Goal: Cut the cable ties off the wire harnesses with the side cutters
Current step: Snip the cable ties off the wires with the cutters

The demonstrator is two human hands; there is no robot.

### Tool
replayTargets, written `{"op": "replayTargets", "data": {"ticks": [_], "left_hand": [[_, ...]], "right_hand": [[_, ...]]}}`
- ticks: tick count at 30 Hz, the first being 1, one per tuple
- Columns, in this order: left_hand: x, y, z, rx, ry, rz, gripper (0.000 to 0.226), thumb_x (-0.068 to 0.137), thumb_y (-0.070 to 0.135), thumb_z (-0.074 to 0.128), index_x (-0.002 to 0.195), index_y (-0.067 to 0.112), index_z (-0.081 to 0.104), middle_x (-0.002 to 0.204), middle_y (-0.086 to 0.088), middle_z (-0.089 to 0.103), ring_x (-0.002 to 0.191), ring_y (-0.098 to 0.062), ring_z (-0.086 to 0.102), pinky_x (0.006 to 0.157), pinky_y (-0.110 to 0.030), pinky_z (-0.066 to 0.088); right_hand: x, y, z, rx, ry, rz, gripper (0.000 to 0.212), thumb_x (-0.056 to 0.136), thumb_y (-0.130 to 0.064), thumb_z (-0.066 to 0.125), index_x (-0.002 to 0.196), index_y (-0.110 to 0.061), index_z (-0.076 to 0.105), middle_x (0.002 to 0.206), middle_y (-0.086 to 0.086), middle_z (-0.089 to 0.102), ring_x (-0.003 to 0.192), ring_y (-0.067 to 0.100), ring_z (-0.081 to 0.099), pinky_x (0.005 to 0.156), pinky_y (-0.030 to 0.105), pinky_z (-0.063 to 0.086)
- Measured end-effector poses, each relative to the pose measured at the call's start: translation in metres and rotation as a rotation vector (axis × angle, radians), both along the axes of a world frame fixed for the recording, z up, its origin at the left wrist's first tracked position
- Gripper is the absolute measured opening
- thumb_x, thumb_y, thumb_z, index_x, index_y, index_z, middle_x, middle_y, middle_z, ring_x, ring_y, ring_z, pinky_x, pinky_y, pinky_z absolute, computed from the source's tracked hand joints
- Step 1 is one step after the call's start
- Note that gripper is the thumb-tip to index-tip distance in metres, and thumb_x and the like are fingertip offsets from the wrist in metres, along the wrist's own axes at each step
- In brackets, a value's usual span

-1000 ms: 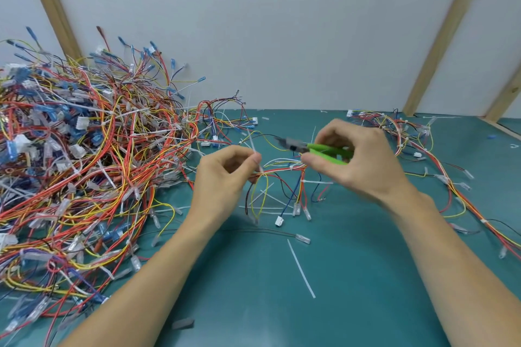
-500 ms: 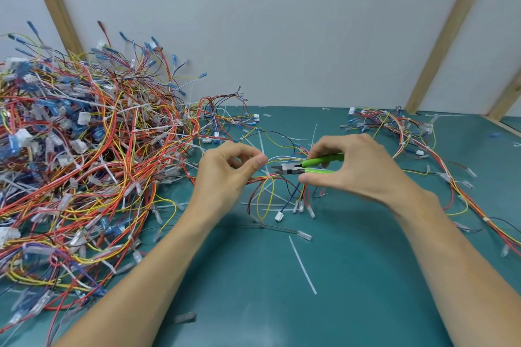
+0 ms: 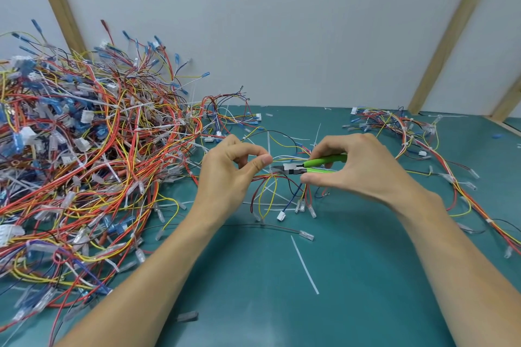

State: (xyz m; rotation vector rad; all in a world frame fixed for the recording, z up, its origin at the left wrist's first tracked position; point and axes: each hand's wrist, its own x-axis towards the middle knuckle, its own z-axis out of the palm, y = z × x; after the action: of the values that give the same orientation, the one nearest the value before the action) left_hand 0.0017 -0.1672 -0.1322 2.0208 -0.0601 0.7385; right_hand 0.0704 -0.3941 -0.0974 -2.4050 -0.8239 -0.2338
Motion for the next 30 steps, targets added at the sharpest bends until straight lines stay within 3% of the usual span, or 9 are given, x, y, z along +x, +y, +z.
{"op": "replayTargets", "data": {"ticks": [13, 30], "left_hand": [[0.0009, -0.0003, -0.0026, 0.021, -0.018, 0.003, 0.004, 0.084, 0.026, 0.079, 0.087, 0.024, 0.079, 0.075, -0.011, 0.051, 0.070, -0.013, 0.048, 0.064, -0.021, 0.035], [0.0016, -0.0011, -0.0035, 0.066, -0.053, 0.004, 0.004, 0.084, 0.027, 0.079, 0.087, 0.025, 0.079, 0.070, 0.005, 0.042, 0.065, -0.005, 0.043, 0.061, -0.014, 0.030]], "right_hand": [[0.0019, -0.0012, 0.0011, -0.016, 0.009, -0.030, 0.039, 0.063, -0.070, 0.081, 0.082, -0.037, 0.075, 0.082, -0.021, 0.075, 0.086, 0.003, 0.070, 0.083, 0.038, 0.056], [-0.0070, 0.0055, 0.0058, -0.020, 0.032, -0.057, 0.055, 0.054, -0.085, 0.067, 0.083, -0.039, 0.075, 0.080, -0.026, 0.074, 0.085, -0.002, 0.069, 0.084, 0.036, 0.056]]}}
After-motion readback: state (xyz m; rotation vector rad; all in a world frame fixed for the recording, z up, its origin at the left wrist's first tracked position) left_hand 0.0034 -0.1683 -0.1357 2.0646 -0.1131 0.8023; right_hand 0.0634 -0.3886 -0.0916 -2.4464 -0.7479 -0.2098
